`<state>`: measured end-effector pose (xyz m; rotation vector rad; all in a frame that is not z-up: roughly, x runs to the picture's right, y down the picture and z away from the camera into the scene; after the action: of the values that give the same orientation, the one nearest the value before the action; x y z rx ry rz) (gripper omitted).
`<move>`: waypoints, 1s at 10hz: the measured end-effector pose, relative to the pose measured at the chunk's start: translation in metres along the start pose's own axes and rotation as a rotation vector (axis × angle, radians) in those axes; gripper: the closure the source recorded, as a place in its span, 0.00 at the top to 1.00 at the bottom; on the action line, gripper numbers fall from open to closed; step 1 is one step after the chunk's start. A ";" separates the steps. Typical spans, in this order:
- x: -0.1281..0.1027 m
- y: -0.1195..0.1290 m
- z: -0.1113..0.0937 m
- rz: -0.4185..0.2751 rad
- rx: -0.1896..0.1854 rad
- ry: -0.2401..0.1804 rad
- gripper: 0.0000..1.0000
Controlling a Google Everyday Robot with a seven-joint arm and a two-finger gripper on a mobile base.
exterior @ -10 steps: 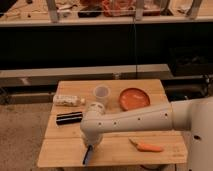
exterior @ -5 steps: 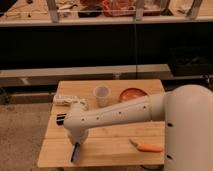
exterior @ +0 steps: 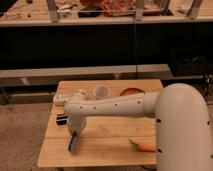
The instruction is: Wipe the white sponge on the table
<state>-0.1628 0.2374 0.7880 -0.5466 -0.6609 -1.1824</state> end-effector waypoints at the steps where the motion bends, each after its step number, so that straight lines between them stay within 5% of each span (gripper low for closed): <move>1: 0.007 -0.002 0.000 0.010 0.003 0.000 0.01; 3: 0.027 0.002 0.003 0.056 0.010 -0.011 0.01; 8: 0.062 0.069 -0.003 0.216 0.025 -0.029 0.01; 10: 0.063 0.070 -0.003 0.218 0.023 -0.027 0.01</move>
<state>-0.0811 0.2146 0.8279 -0.6003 -0.6210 -0.9631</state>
